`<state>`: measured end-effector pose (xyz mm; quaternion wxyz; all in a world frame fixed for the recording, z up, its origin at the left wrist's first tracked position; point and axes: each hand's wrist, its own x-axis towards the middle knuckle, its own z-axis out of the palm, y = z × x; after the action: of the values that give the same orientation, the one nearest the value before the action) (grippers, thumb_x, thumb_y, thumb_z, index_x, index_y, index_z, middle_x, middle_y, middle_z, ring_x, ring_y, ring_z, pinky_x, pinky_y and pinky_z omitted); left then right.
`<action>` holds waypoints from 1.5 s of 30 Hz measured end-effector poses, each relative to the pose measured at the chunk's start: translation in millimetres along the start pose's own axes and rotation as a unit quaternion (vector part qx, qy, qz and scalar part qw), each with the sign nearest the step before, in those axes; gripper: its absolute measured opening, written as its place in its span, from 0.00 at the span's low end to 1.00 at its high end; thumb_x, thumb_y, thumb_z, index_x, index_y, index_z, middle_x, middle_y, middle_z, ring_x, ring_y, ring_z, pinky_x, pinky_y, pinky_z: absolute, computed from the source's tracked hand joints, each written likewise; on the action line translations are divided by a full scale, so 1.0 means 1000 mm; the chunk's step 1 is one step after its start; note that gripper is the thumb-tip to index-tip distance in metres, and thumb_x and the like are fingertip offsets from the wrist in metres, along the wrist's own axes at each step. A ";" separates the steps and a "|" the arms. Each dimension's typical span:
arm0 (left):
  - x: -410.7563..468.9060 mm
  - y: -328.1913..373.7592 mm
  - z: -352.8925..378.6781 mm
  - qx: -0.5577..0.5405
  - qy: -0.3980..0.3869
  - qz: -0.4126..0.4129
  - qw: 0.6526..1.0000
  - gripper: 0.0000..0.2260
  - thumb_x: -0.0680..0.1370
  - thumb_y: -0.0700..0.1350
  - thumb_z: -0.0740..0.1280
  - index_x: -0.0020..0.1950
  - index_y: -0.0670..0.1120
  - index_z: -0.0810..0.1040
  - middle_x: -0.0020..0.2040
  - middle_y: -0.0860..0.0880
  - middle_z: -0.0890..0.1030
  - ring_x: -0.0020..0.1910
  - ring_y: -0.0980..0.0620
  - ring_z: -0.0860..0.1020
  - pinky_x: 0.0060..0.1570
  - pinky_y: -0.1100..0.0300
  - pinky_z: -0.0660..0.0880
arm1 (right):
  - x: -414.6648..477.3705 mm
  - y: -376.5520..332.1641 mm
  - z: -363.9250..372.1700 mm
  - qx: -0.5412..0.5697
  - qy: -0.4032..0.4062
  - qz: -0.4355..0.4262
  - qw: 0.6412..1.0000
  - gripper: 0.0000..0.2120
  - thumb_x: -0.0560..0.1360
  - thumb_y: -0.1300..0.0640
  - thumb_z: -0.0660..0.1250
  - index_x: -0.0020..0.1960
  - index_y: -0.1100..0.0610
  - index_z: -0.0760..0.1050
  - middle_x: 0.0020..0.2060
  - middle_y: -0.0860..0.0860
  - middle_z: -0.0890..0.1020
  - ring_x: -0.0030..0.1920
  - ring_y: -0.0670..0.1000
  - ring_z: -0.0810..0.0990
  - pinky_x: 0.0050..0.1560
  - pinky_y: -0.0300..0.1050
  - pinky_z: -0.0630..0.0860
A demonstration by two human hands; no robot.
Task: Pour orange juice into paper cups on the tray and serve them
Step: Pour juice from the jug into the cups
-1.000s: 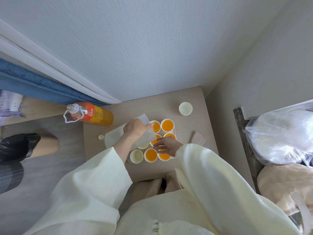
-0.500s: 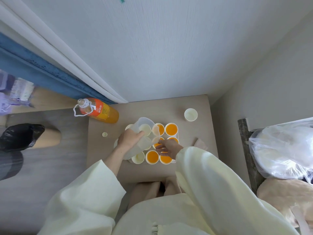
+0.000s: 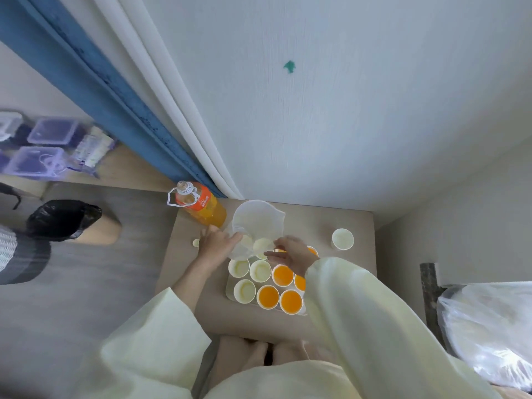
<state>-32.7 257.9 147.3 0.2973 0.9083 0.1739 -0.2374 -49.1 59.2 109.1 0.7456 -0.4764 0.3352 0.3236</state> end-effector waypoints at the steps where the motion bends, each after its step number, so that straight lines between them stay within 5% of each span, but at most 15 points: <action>1: 0.002 0.002 0.000 0.031 0.002 0.002 1.000 0.21 0.75 0.61 0.61 0.40 0.44 0.80 0.51 0.48 0.69 0.56 0.48 0.64 0.57 0.53 0.66 | 0.001 -0.003 0.001 0.006 0.010 -0.008 1.000 0.07 0.77 0.69 0.62 0.53 0.66 0.73 0.45 0.61 0.81 0.44 0.60 0.83 0.47 0.49 0.82; 6: 0.014 0.006 -0.003 -0.040 -0.037 0.009 0.998 0.39 0.67 0.71 0.52 0.51 0.37 0.77 0.44 0.45 0.70 0.51 0.45 0.70 0.48 0.55 0.66 | 0.017 -0.008 0.012 0.004 0.060 -0.033 0.998 0.04 0.76 0.70 0.62 0.50 0.66 0.72 0.43 0.61 0.78 0.39 0.59 0.82 0.38 0.44 0.83; 10: 0.026 0.009 0.007 -0.116 -0.030 0.025 0.992 0.10 0.83 0.50 0.55 0.51 0.46 0.73 0.51 0.45 0.73 0.53 0.47 0.70 0.48 0.57 0.64 | 0.037 -0.003 0.019 0.023 0.125 -0.042 0.991 0.04 0.75 0.70 0.61 0.43 0.64 0.70 0.40 0.61 0.76 0.37 0.58 0.81 0.36 0.44 0.82; 14: 0.051 0.009 0.014 -0.150 -0.065 0.041 0.986 0.07 0.82 0.45 0.55 0.51 0.49 0.72 0.51 0.49 0.76 0.51 0.49 0.74 0.49 0.57 0.68 | 0.050 0.000 0.019 0.053 0.158 -0.043 0.985 0.02 0.76 0.69 0.61 0.45 0.64 0.71 0.42 0.62 0.77 0.41 0.59 0.82 0.39 0.46 0.83; 17: 0.082 0.010 0.018 -0.176 -0.119 0.041 0.976 0.14 0.80 0.49 0.57 0.63 0.47 0.73 0.57 0.51 0.78 0.58 0.49 0.75 0.58 0.53 0.71 | 0.064 -0.006 0.023 0.063 0.177 -0.048 0.981 0.03 0.76 0.70 0.61 0.45 0.64 0.70 0.40 0.61 0.77 0.41 0.60 0.81 0.45 0.50 0.82; 21: 0.118 0.012 0.025 -0.161 -0.176 0.023 0.971 0.27 0.72 0.60 0.60 0.68 0.51 0.68 0.61 0.52 0.76 0.61 0.50 0.73 0.64 0.50 0.69 | 0.084 -0.020 0.023 0.089 0.210 -0.052 0.972 0.07 0.76 0.72 0.59 0.43 0.62 0.68 0.36 0.57 0.73 0.36 0.58 0.77 0.32 0.42 0.81; 28: 0.154 0.019 0.042 -0.135 -0.180 0.012 0.974 0.24 0.78 0.54 0.61 0.72 0.47 0.65 0.63 0.45 0.75 0.62 0.46 0.73 0.54 0.57 0.67 | 0.109 -0.028 0.015 0.093 0.228 -0.027 0.969 0.07 0.76 0.70 0.61 0.41 0.62 0.68 0.39 0.59 0.75 0.40 0.57 0.81 0.41 0.45 0.82; 31: 0.162 0.016 0.050 -0.118 -0.179 0.013 0.977 0.21 0.81 0.49 0.60 0.72 0.46 0.65 0.64 0.44 0.74 0.63 0.45 0.72 0.52 0.59 0.66 | 0.115 -0.025 0.014 0.112 0.234 -0.016 0.966 0.08 0.77 0.71 0.60 0.41 0.62 0.68 0.38 0.59 0.75 0.39 0.57 0.80 0.36 0.44 0.82; 34: 0.167 0.013 0.055 -0.113 -0.183 0.011 0.977 0.20 0.81 0.48 0.60 0.72 0.46 0.65 0.64 0.44 0.75 0.63 0.45 0.72 0.53 0.58 0.67 | 0.119 -0.019 0.014 0.128 0.234 -0.005 0.964 0.07 0.78 0.70 0.61 0.42 0.63 0.69 0.38 0.59 0.76 0.39 0.56 0.80 0.34 0.44 0.82; 45: 0.175 -0.007 0.067 -0.094 -0.200 0.023 0.975 0.25 0.81 0.52 0.59 0.77 0.48 0.58 0.70 0.43 0.72 0.66 0.44 0.71 0.63 0.53 0.68 | 0.123 0.007 0.018 0.113 0.270 -0.016 0.956 0.05 0.79 0.62 0.65 0.45 0.62 0.73 0.42 0.57 0.80 0.44 0.52 0.82 0.51 0.47 0.81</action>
<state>86.9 252.6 2.9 0.4153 0.8144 0.1112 -0.3897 18.2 98.4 12.0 0.6815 -0.4638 0.5507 0.1311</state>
